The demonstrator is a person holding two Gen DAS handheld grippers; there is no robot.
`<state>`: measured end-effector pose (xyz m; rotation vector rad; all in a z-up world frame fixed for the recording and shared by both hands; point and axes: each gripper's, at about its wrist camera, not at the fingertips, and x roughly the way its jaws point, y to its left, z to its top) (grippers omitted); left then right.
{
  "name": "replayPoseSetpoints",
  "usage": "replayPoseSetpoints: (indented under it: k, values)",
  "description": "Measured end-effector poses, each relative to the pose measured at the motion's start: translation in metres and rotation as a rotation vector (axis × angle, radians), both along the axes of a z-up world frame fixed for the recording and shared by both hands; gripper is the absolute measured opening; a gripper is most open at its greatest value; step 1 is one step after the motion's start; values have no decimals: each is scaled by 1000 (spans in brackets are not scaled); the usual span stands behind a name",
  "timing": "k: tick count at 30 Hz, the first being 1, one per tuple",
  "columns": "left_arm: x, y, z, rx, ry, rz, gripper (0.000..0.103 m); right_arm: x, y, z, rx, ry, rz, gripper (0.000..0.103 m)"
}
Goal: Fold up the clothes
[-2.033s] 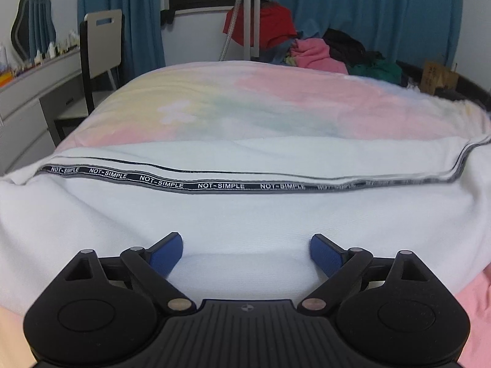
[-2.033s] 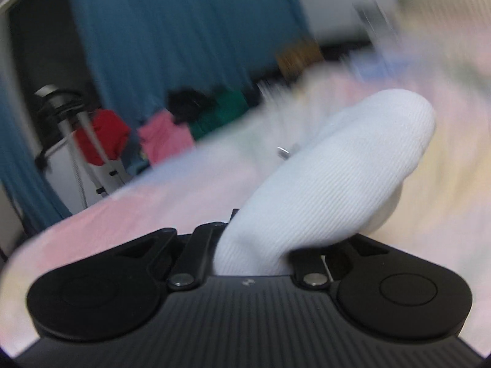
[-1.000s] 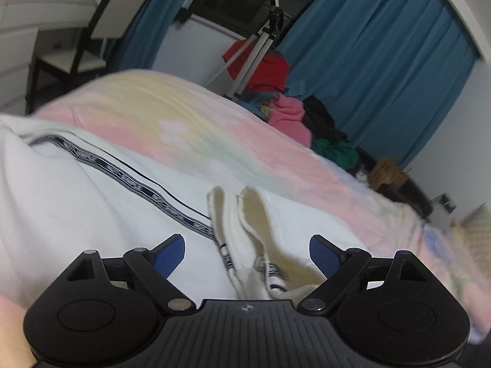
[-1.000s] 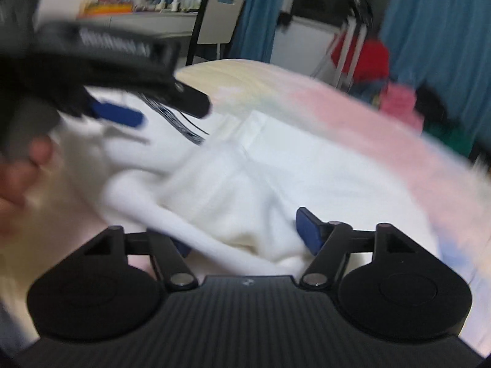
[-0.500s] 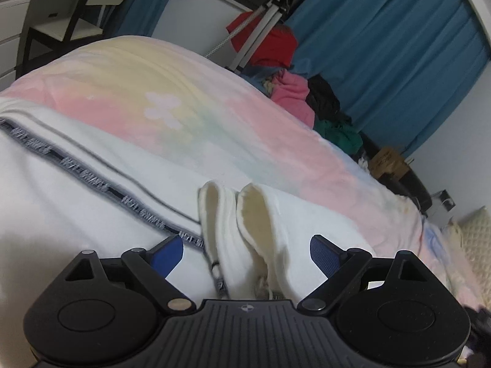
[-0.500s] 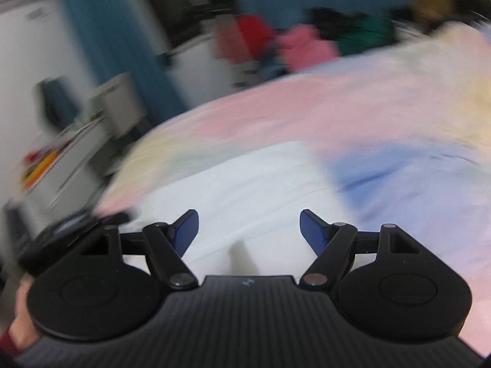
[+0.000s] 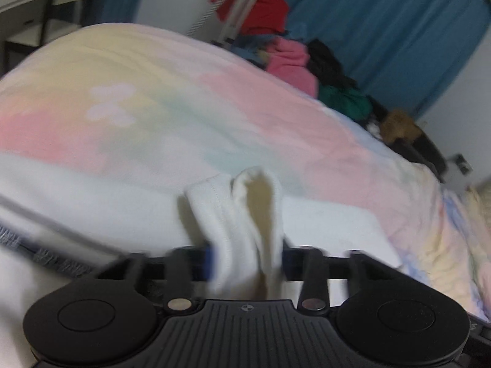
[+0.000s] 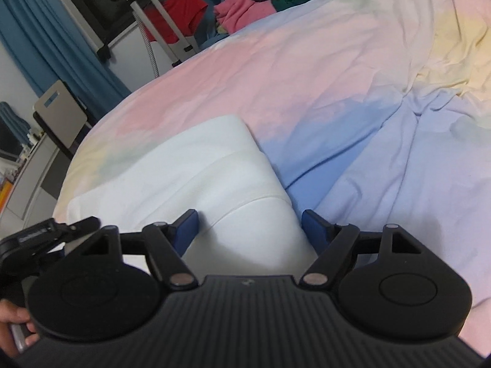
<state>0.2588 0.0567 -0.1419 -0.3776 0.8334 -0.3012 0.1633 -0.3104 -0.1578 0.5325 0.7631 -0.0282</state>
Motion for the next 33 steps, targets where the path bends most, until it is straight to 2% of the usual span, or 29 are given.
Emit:
replayPoseSetpoints:
  k: [2,3,4,6,8,10,11,13,14,15,19,20,21,24,27,29,32,33]
  values:
    - [5,-5,8,-31,-23,-27,26,3,-2,-1,-5,-2,-11,76]
    - [6,-8,11,-16,-48,-26,26,4,-2,1,-24,-9,-11,76]
    - [7,-12,9,21,-58,-22,27,4,-3,3,-45,-17,-10,76]
    - [11,-23,-10,140,-19,-20,29,-2,-5,7,-80,-25,-7,76]
    - [4,-25,-20,173,-53,-38,32,2,-3,7,-88,-23,4,76]
    - [-3,-17,-16,135,-71,-19,44,3,-1,7,-96,-26,14,76]
    - [-9,-13,-11,137,-71,-6,49,3,0,7,-101,-27,16,76]
    - [-19,-5,0,141,-70,21,69,3,1,7,-101,-30,18,76]
    - [-29,0,8,159,-80,25,75,3,1,8,-103,-33,18,76]
    - [-42,8,16,176,-87,32,85,1,2,9,-110,-37,17,76]
    - [-103,46,46,259,-60,120,101,-9,4,18,-136,-60,14,76]
    - [-120,57,52,284,-43,152,102,-13,4,22,-135,-71,16,76]
    - [-139,74,57,271,-33,176,103,-16,5,27,-134,-81,19,76]
    - [-190,126,62,159,2,257,103,-30,12,43,-143,-139,39,76]
    - [-213,183,47,-45,92,365,103,-46,25,51,-154,-167,82,76]
    - [-219,221,27,-235,139,446,103,-56,34,52,-159,-177,118,76]
    - [-216,269,-5,-592,161,570,102,-64,45,50,-179,-172,170,76]
    - [-212,281,-14,-643,168,620,102,-65,48,48,-172,-173,180,76]
